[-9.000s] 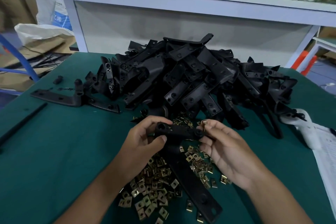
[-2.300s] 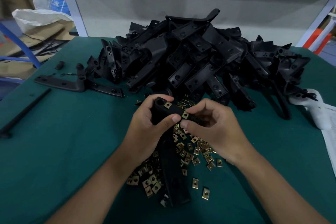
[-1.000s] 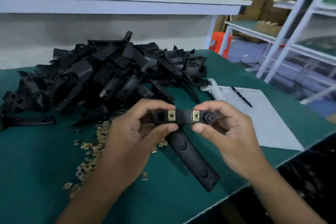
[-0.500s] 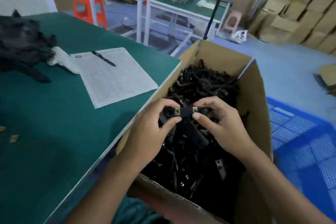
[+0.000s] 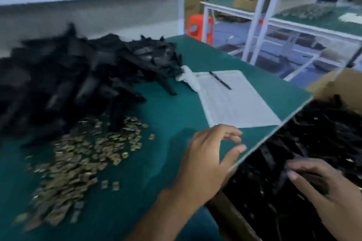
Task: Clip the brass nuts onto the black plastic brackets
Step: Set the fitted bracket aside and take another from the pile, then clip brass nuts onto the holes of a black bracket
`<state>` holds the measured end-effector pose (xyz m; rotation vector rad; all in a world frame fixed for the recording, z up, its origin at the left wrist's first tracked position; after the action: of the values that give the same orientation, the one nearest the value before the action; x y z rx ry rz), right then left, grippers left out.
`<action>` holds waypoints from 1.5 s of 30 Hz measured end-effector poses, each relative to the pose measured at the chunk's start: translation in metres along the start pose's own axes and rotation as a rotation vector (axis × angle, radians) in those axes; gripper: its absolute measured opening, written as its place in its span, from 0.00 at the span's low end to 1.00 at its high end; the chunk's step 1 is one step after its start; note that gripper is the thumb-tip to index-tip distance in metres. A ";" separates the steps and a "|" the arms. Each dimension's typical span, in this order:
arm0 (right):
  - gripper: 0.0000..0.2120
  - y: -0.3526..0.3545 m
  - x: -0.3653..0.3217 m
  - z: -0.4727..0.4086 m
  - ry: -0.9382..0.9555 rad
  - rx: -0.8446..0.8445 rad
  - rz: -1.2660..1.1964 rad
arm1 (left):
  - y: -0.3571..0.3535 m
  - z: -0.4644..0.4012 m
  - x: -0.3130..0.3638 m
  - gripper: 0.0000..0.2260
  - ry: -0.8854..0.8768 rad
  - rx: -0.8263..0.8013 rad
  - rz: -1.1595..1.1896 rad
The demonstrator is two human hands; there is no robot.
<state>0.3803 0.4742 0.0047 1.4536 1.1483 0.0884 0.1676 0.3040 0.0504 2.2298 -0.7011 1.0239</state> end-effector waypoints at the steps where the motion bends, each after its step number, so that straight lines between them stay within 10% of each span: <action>1: 0.10 -0.011 -0.003 -0.008 0.000 -0.021 -0.012 | 0.021 0.002 0.000 0.08 0.006 0.041 -0.018; 14: 0.10 -0.216 -0.390 -0.076 0.686 -0.564 -0.202 | 0.328 0.132 -0.069 0.08 0.459 0.886 -0.395; 21: 0.20 -0.265 -0.385 -0.116 0.594 -0.238 0.480 | 0.336 0.139 -0.089 0.11 0.541 0.968 -0.288; 33: 0.20 -0.175 -0.355 -0.128 0.468 -0.198 -0.328 | 0.333 0.135 -0.082 0.10 0.467 1.001 -0.259; 38: 0.22 -0.169 -0.375 -0.097 0.220 -0.876 -1.466 | 0.318 0.124 -0.069 0.09 0.337 0.834 -0.196; 42: 0.19 -0.204 -0.391 -0.070 -0.187 -1.237 -1.755 | 0.306 0.118 -0.071 0.28 0.345 0.702 0.132; 45: 0.19 -0.225 -0.395 -0.066 -0.330 -1.274 -1.773 | 0.314 0.119 -0.067 0.15 0.249 0.767 0.324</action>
<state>0.0082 0.2104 0.0608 -0.8447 1.2826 -0.5409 -0.0204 0.0192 0.0226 2.5715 -0.6332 1.9562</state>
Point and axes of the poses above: each hand's wrist, its own z-axis away from the middle knuckle, its own y-axis out of the back of the hand, x = y × z, the point moved 4 cm from there along -z, towards the middle knuckle, and after that the axes turned 13 degrees about z, right-handed, at the moved point
